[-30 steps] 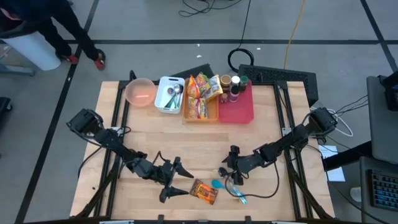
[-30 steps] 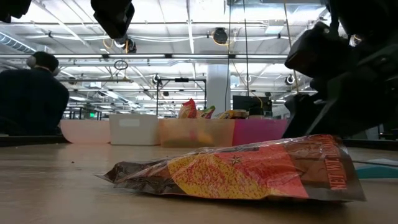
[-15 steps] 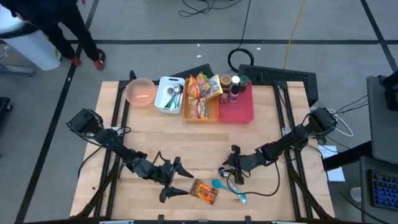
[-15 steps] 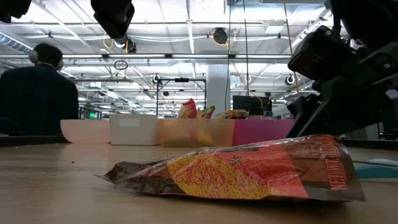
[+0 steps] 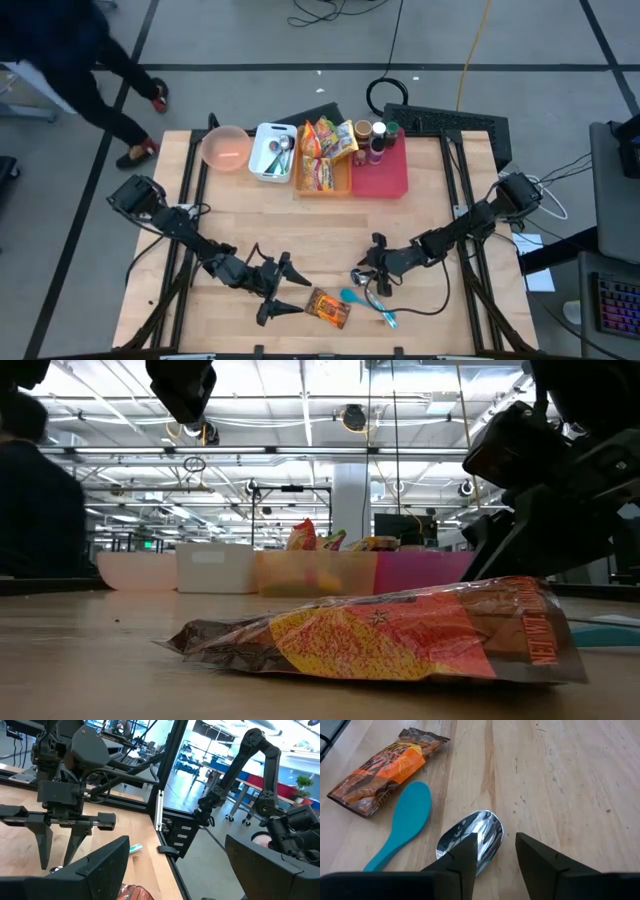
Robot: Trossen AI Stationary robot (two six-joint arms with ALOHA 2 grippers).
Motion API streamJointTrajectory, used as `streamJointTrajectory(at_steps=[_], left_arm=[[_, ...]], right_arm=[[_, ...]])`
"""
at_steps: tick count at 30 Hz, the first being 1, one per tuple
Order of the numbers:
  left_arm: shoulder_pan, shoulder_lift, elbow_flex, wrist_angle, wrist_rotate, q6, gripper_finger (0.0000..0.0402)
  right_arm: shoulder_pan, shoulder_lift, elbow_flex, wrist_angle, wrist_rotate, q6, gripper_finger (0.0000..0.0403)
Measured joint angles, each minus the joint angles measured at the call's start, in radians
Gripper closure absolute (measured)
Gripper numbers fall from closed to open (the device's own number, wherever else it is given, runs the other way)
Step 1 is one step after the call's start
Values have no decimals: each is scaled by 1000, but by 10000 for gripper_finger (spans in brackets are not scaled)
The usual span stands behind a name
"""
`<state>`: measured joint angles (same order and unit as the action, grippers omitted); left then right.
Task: Pick & Place Food Item
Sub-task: Put the blue patterned spoon into the white bin
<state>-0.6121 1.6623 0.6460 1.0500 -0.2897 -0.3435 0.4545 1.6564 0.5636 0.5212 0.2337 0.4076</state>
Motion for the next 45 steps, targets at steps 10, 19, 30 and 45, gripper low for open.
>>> streamJointTrajectory(at_steps=[10,19,30,45], left_arm=[[2,0,0,0,0,0,64],[2,0,0,-2,0,0,64],[2,0,0,-3,0,1,64],[2,0,0,-3,0,2,64]], right_arm=[[-23,80,2,93,-3,2,267],[-34,105,2,133,-41,4,292],[-37,105,2,137,-79,-3,359],[-56,106,1,220,-75,-34,402]])
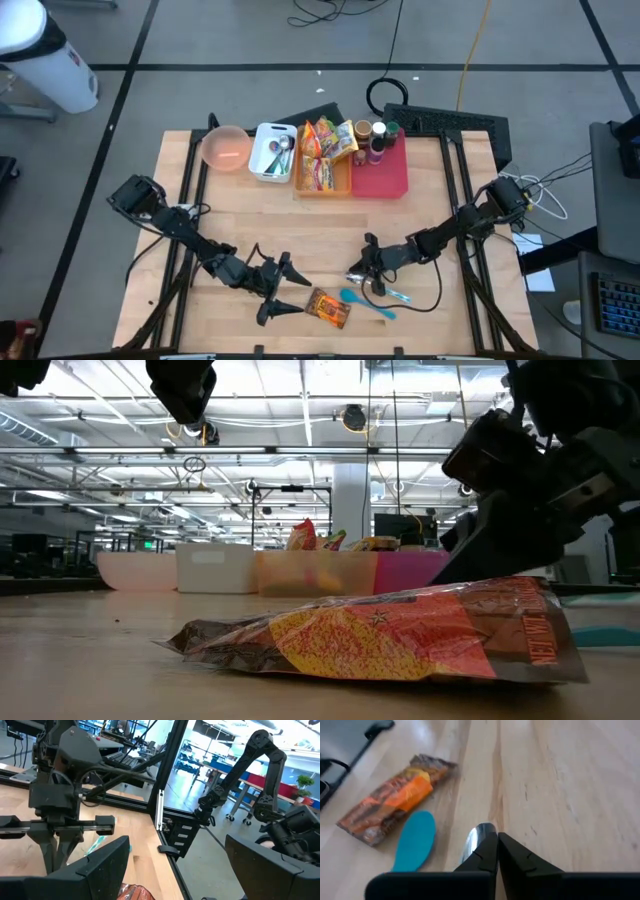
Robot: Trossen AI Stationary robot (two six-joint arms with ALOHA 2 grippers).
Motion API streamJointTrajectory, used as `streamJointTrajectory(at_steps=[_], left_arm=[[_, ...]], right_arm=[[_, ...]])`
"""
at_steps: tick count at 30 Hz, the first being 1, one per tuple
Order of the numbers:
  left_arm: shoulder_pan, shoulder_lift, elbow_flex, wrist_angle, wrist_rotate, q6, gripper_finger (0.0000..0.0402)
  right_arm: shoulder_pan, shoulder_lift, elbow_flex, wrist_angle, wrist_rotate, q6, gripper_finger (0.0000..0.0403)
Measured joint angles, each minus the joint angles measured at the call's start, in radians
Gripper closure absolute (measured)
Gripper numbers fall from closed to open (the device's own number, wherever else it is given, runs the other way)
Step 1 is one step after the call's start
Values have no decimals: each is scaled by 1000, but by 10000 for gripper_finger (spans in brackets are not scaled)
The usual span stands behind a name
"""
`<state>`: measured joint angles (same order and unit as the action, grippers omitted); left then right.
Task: Pick & Place Food Item
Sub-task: Put the blue patterned spoon into the white bin
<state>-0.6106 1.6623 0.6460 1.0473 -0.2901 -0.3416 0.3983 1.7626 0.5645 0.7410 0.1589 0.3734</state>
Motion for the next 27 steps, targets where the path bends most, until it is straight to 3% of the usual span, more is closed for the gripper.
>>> streamJointTrajectory(at_steps=[11,18,24,27], left_arm=[[24,0,0,2,0,22,64],[74,0,0,2,-2,58,64],[139,0,0,-1,-128,114,64],[201,0,0,0,-140,107,64]], right_arm=[[-79,-45,-1,101,-3,-55,403],[-161,-170,-1,116,-6,-117,403],[-216,-322,-1,169,-5,-194,403],[-230,-377,-1,177,-3,-246,403]])
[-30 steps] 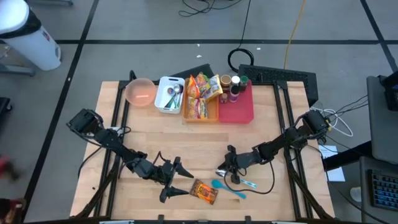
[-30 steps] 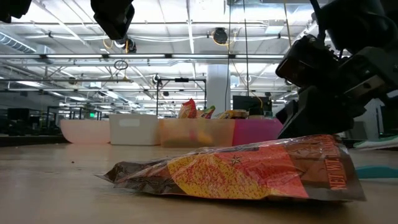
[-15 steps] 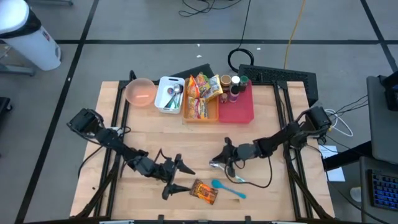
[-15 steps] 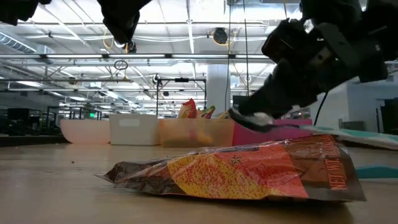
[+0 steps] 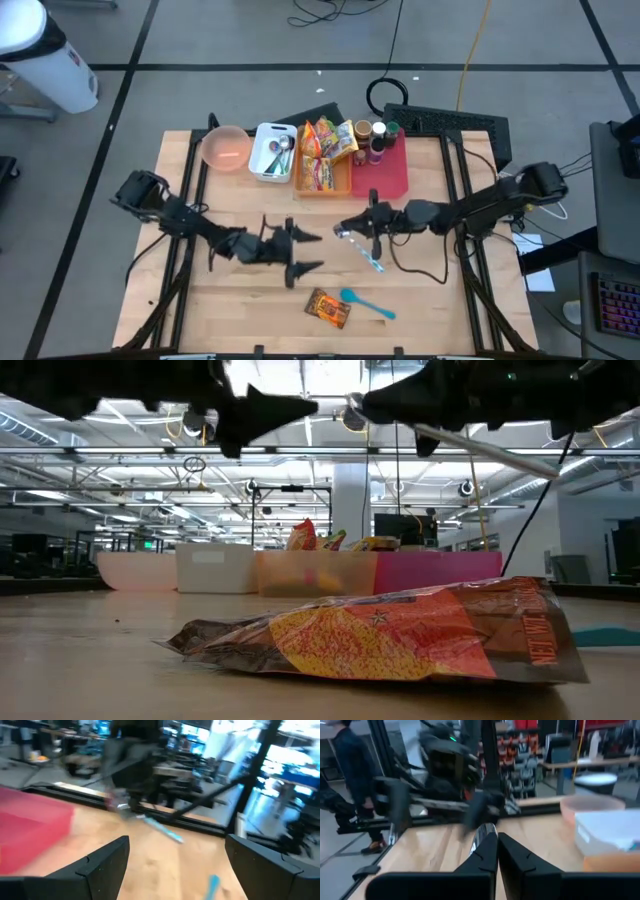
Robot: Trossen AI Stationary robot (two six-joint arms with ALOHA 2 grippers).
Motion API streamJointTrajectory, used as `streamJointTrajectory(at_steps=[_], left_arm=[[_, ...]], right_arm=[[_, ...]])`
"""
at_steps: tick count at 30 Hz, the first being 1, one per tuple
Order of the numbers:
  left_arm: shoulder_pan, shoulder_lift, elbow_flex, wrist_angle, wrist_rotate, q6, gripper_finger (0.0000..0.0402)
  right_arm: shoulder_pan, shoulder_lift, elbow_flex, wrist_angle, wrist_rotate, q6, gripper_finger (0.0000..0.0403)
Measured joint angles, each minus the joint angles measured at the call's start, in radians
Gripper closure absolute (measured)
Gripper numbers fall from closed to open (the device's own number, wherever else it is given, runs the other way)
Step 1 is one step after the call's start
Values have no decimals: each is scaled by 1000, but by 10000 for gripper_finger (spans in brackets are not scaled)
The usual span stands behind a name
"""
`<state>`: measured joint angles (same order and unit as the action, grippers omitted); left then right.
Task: Pick & Place Food Item
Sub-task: Put the blue patterned spoon into the white bin
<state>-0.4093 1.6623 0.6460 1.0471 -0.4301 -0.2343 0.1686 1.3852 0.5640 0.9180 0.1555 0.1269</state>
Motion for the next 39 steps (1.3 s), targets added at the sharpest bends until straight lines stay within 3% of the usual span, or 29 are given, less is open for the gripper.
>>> streamJointTrajectory(at_steps=[7,14,18,25,30,33,39], left_arm=[[205,0,0,3,203,-74,64],[339,0,3,2,309,-72,64],[394,0,46,-33,382,-47,64],[445,0,181,-284,396,15,64],[456,0,210,-317,396,76,68],[467,0,211,-320,398,84,91],[498,0,211,-320,412,79,179]], right_arm=[[-51,-34,0,-4,0,-43,403],[-129,-22,1,-5,-4,-76,403],[-187,-10,1,12,-72,-68,403],[-252,7,9,27,-134,-61,403],[-273,6,17,38,-135,-86,403],[-283,6,16,45,-135,-87,403],[-308,5,16,52,-149,-87,403]])
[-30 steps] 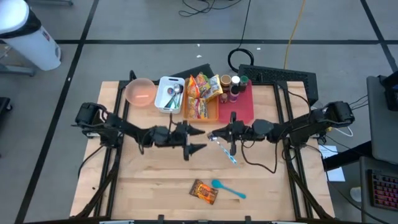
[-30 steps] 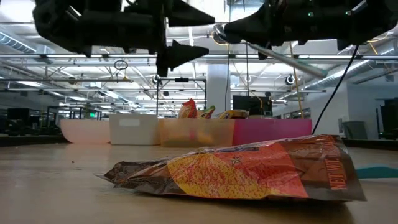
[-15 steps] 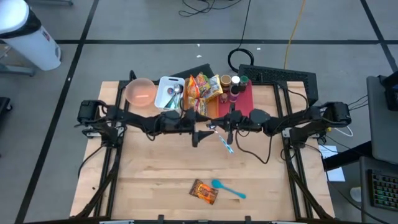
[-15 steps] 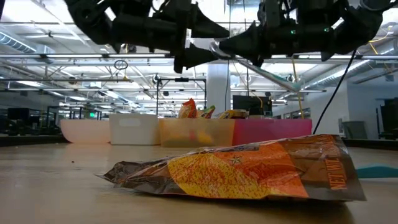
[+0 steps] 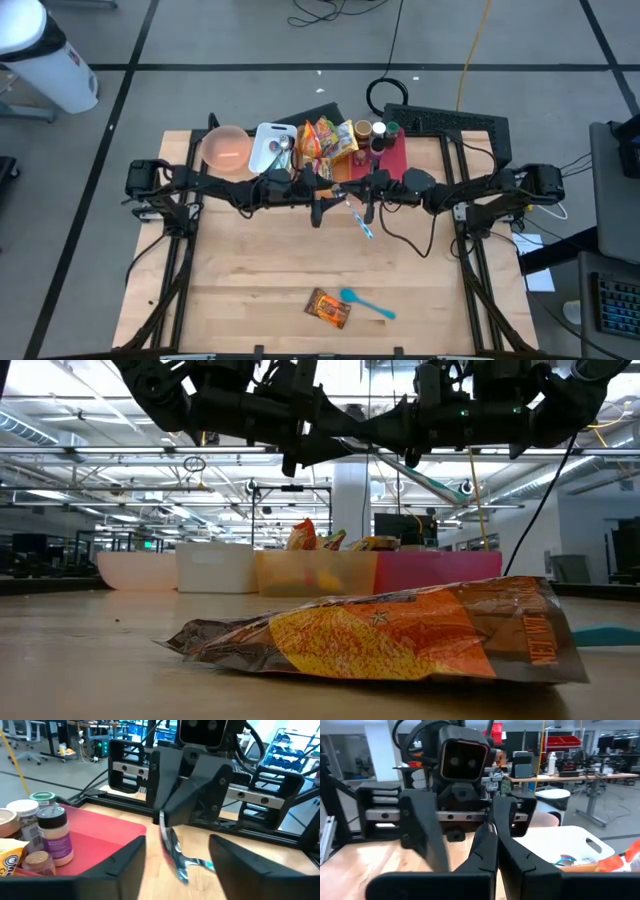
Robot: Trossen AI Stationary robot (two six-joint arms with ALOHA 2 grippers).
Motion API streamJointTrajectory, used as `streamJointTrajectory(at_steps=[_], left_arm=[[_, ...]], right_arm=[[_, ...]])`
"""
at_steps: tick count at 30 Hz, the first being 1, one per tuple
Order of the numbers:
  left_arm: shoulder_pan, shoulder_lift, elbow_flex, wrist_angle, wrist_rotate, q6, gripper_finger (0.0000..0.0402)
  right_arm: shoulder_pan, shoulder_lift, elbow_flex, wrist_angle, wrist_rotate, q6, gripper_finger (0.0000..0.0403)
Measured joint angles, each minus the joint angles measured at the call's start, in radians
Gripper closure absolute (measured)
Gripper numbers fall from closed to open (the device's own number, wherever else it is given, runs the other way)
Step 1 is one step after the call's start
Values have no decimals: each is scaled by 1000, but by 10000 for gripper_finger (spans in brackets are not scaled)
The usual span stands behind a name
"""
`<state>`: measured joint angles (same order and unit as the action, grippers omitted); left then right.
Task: Pick & Place Food Item
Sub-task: Put the blue patterned spoon into the white bin
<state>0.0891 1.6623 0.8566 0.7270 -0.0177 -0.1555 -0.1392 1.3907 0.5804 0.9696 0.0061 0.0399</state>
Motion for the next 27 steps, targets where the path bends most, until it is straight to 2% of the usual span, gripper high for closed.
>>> streamJointTrajectory(at_steps=[4,16,21,27], left_arm=[[16,0,0,1,2,0,235],[37,0,0,4,0,63,382],[43,0,0,8,4,80,386],[86,-7,0,7,106,83,392]], right_arm=[[-14,0,0,-1,-36,0,403],[-25,0,0,25,-35,-34,403],[-25,0,-1,36,-35,-93,401],[-25,-2,-2,64,-35,-135,377]])
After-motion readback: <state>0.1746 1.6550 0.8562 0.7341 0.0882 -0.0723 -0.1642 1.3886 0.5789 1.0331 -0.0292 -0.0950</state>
